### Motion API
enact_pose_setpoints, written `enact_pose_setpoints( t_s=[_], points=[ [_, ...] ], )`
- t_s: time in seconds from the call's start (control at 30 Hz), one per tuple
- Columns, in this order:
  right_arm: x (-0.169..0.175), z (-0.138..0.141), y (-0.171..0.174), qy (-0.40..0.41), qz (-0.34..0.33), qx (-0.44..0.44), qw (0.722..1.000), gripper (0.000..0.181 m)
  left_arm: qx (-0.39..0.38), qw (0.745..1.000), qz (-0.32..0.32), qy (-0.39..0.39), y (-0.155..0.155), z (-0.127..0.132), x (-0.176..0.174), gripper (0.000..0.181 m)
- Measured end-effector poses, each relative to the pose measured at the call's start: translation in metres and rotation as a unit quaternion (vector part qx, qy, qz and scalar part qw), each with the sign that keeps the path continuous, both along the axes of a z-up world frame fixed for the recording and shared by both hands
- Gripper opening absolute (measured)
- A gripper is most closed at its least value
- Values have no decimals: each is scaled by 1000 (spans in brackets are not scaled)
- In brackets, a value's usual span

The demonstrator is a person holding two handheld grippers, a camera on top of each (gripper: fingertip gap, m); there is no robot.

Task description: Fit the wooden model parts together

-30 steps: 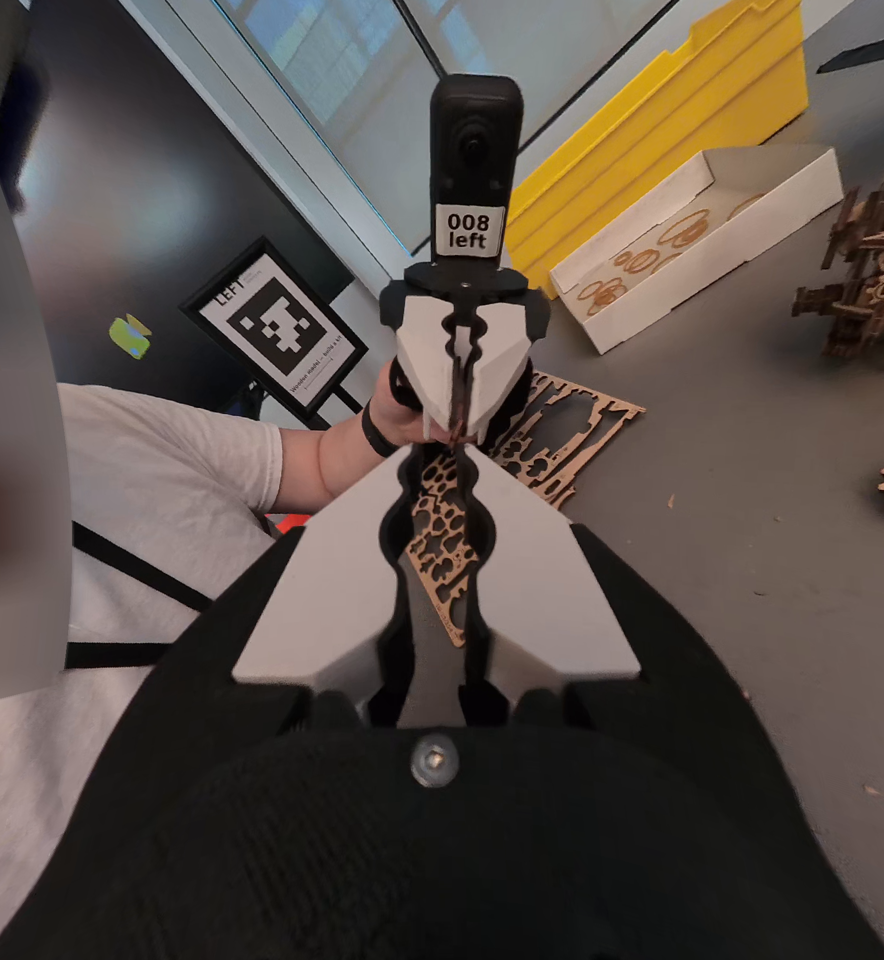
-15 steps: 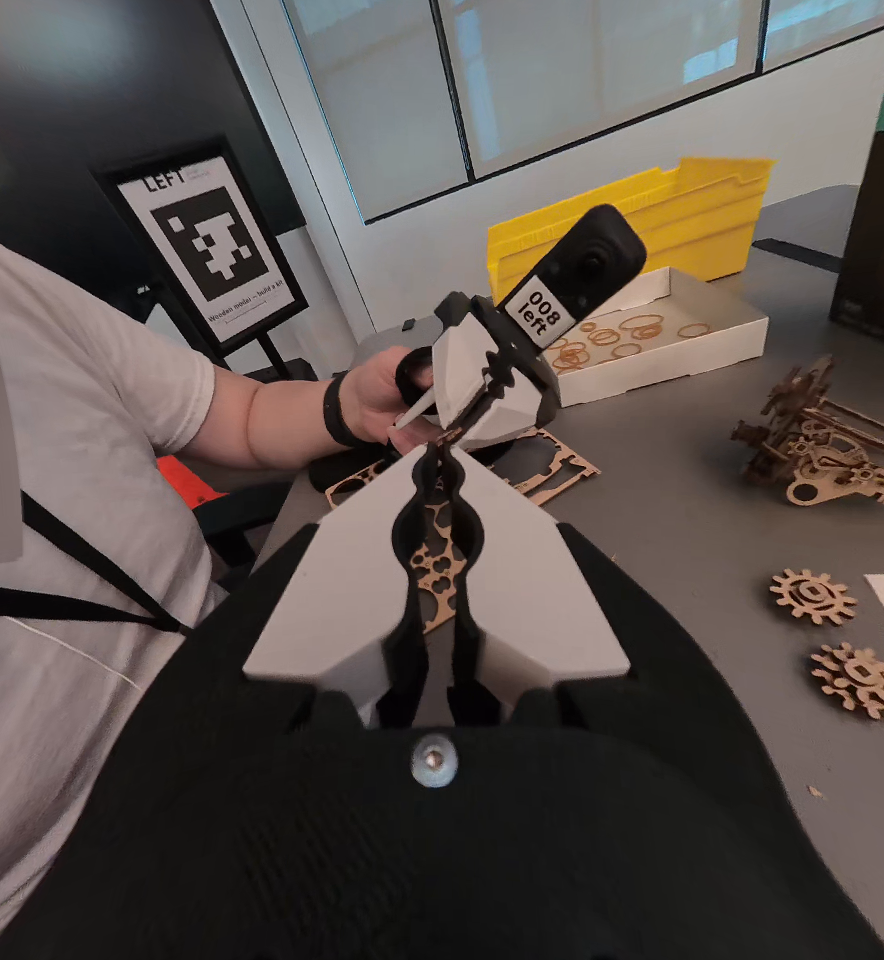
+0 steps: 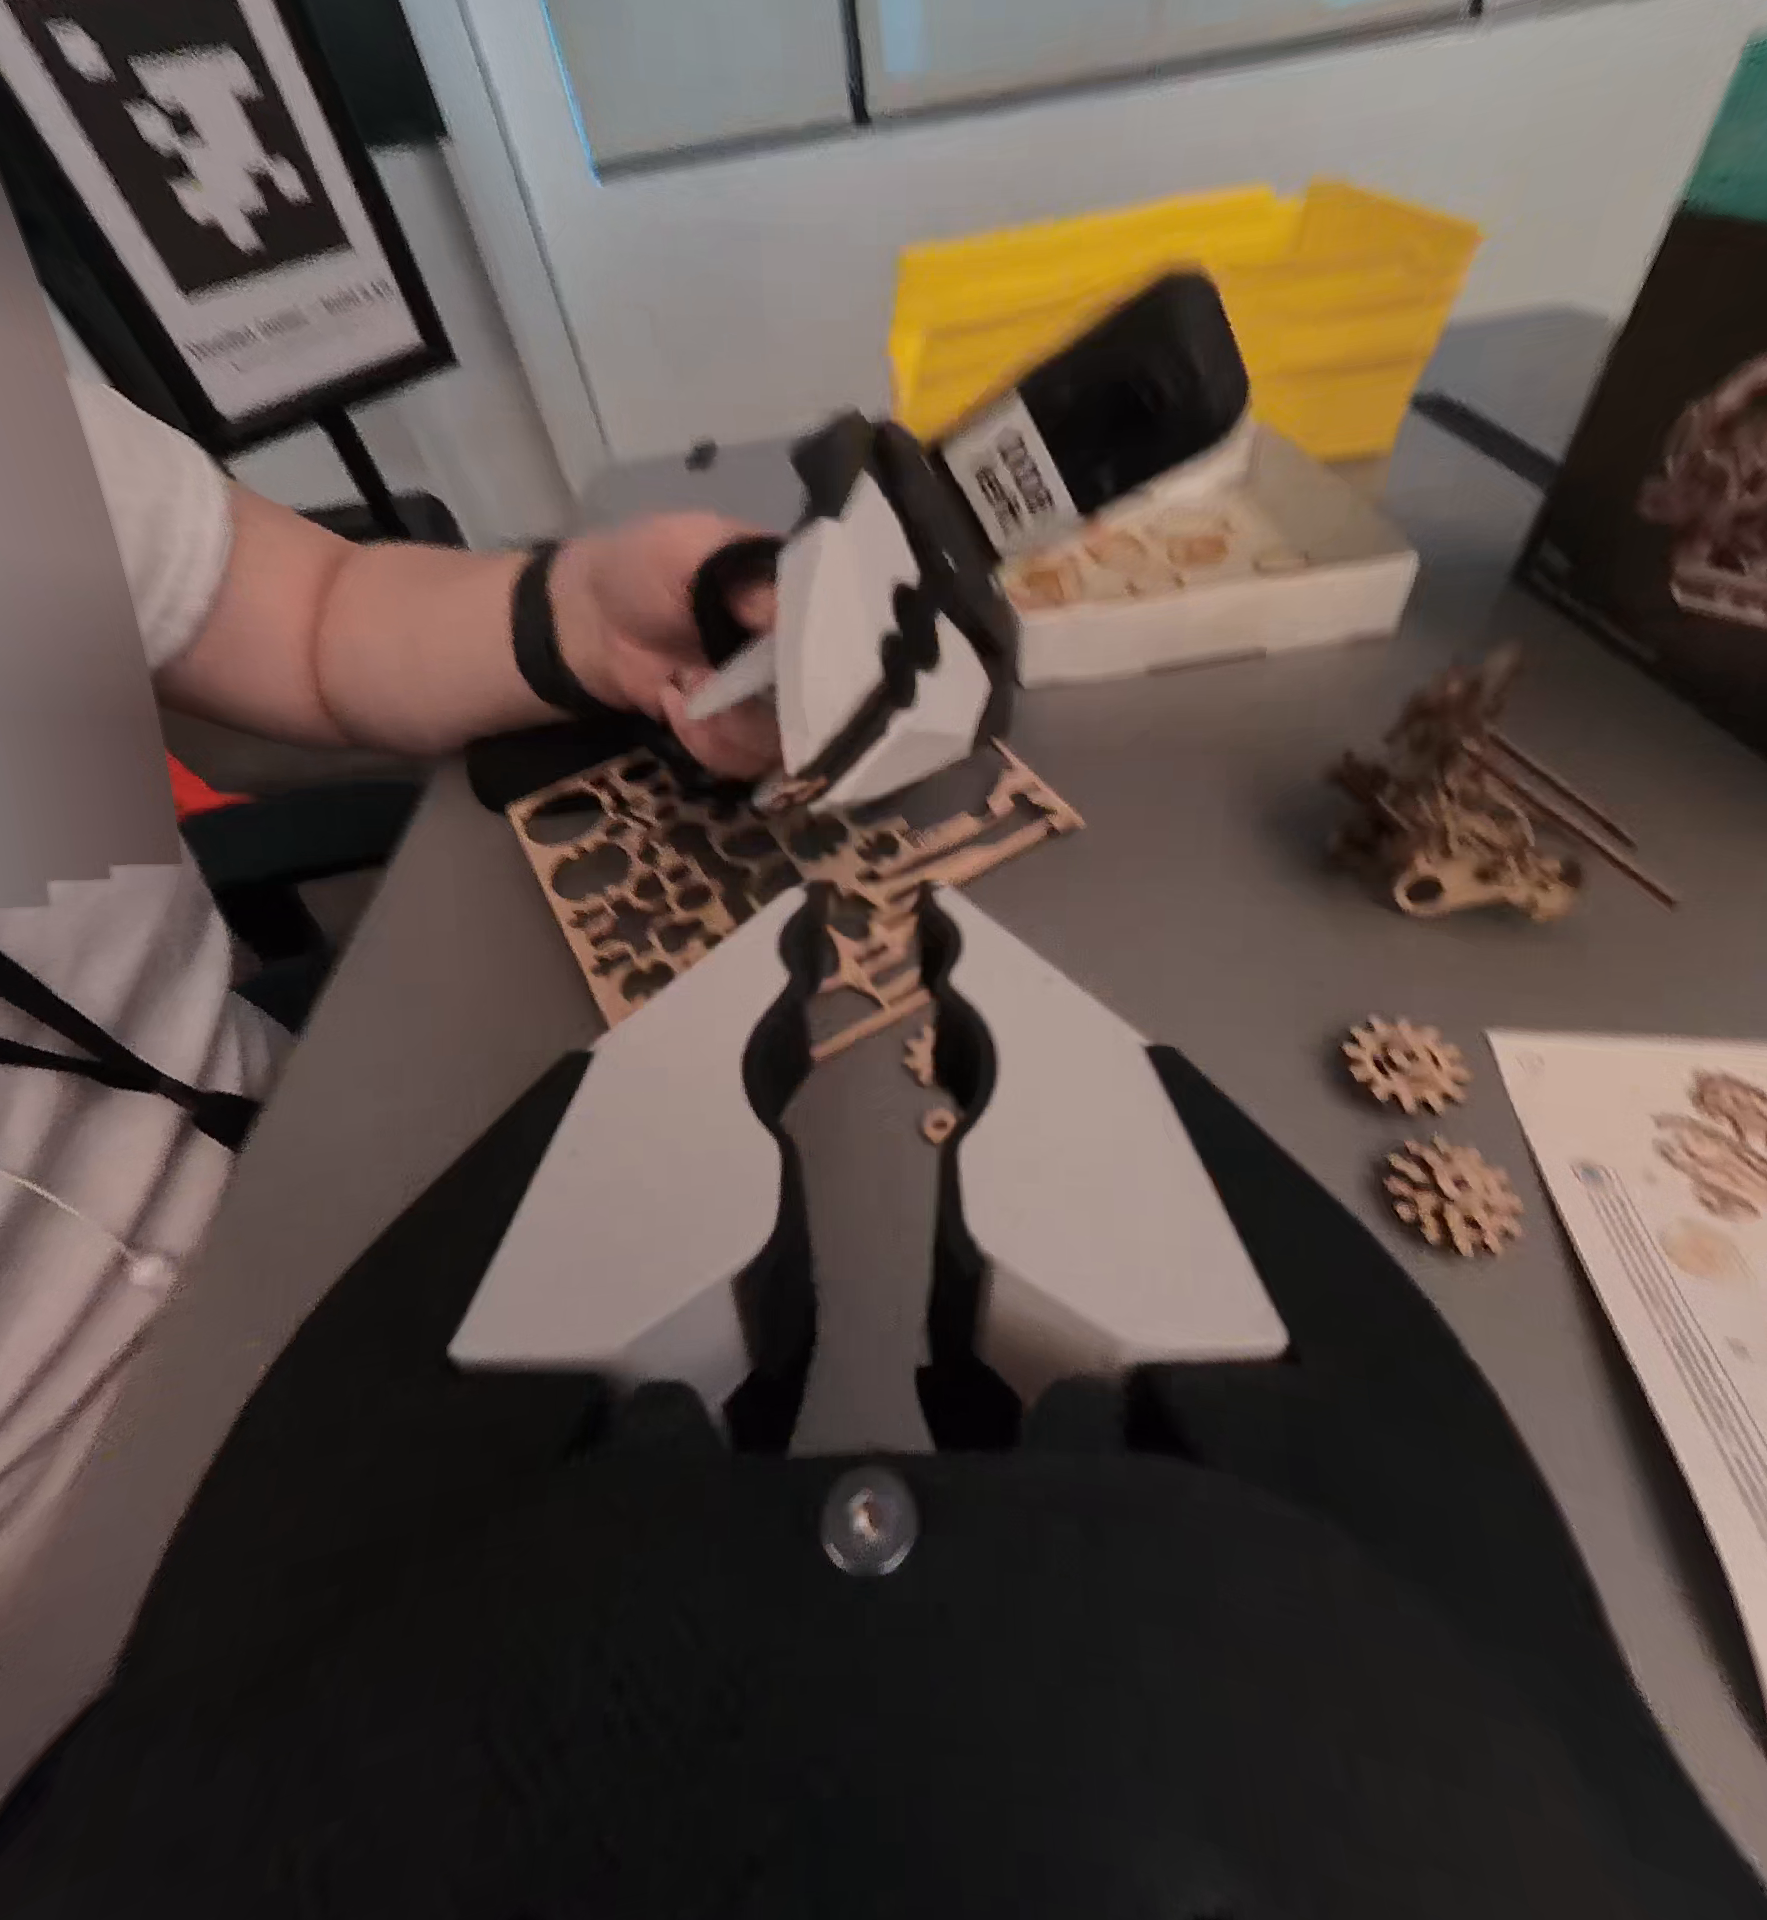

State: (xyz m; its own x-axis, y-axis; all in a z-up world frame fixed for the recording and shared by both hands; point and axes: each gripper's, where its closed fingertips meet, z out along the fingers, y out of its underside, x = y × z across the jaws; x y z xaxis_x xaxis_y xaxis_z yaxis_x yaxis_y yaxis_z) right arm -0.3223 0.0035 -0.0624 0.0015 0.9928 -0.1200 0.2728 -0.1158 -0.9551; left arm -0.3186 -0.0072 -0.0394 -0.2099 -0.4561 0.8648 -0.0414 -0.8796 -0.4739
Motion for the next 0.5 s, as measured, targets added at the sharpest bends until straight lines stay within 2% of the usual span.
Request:
enact_pose_setpoints(
  t_s=[0.03, 0.17, 0.23, 0.3, 0.4, 0.43, 0.47, 0.5],
  points=[
    [3, -7, 6, -18, -14, 5, 1000, 23, 22, 999, 12, 34, 3, -8, -1, 1],
    [9, -21, 18, -38, -31, 4, 999, 26, 100, 979, 48, 170, 16, -40, -11, 1],
    [11, -28, 23, -50, -37, -2, 998, 30, 125, 968, 53, 213, 19, -51, -12, 0],
    [17, -45, 28, -98, -45, 32, 994, 18, 135, 961, 53, 235, 19, -58, -12, 0],
    [14, -55, 14, -107, -7, -57, 993, 13, 138, 958, 50, 248, 18, -62, -11, 0],
    [14, -60, 17, -121, -14, -46, 991, 16, 138, 957, 50, 252, 19, -64, -11, 1],
    [16, -67, 24, -146, -32, -5, 989, 24, 138, 956, 51, 253, 19, -65, -11, 0],
    [18, -68, 28, -157, -43, 42, 986, 25, 138, 956, 52, 253, 20, -64, -12, 0]
  ],
)
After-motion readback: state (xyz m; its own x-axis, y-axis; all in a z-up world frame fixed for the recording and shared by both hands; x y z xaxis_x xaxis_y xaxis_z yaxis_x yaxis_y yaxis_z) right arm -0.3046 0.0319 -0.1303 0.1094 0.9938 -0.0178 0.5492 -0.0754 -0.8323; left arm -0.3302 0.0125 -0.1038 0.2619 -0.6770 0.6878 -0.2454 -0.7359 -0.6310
